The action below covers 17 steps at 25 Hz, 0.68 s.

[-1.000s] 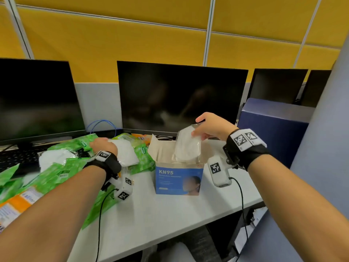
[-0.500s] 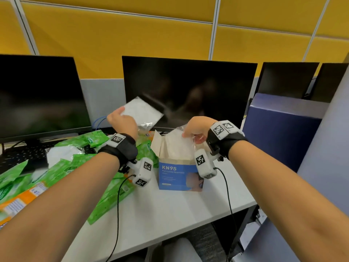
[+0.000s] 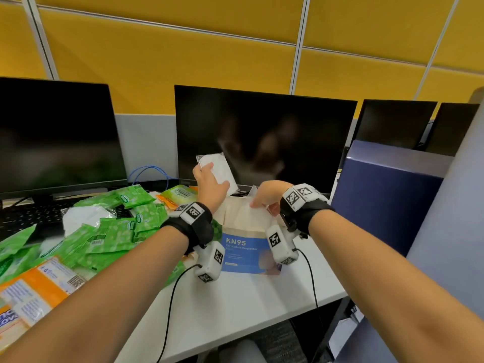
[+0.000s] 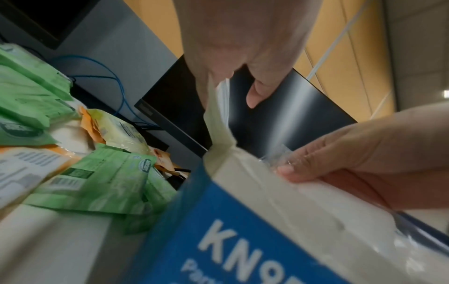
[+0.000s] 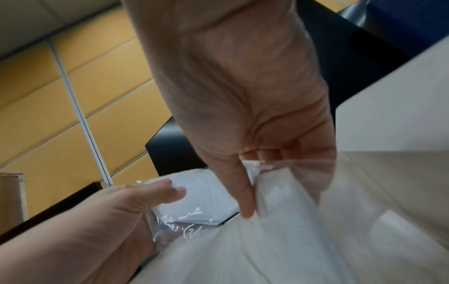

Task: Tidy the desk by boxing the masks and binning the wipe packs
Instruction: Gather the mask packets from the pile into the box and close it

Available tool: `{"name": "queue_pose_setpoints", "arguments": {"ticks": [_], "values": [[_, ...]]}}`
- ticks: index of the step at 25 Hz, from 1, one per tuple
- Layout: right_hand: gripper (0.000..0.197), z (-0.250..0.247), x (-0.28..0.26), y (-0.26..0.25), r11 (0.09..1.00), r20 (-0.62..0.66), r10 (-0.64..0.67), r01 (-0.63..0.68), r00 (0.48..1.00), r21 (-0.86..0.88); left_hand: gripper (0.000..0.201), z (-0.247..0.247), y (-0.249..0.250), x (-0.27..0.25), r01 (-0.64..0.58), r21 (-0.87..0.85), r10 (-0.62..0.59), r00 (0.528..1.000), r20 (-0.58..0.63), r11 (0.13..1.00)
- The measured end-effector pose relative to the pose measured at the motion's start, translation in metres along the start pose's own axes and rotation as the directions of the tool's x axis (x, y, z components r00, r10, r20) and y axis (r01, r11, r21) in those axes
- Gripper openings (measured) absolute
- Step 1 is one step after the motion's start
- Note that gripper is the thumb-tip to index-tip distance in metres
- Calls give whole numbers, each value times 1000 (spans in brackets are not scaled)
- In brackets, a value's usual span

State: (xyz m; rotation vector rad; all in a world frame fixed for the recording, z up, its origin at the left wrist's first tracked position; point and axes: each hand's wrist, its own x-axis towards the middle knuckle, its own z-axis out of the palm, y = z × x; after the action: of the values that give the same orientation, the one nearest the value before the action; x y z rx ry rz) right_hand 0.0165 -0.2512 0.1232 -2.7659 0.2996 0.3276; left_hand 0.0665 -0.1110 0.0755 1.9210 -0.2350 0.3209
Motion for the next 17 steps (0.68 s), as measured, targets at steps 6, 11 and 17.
{"name": "queue_pose_setpoints", "arguments": {"ticks": [6,11,17], "values": [[38,27,18,14,984,305,135,-163,943,68,89,9,-8,-6,-124,176,114,991,66,977],[15,-11,-11,10,961,22,31,-36,999,273,93,12,-5,-10,-138,227,131,990,44,964],[34,15,-19,-4,982,227,-11,-32,974,186,86,22,-6,-15,-43,152,38,999,36,987]]}}
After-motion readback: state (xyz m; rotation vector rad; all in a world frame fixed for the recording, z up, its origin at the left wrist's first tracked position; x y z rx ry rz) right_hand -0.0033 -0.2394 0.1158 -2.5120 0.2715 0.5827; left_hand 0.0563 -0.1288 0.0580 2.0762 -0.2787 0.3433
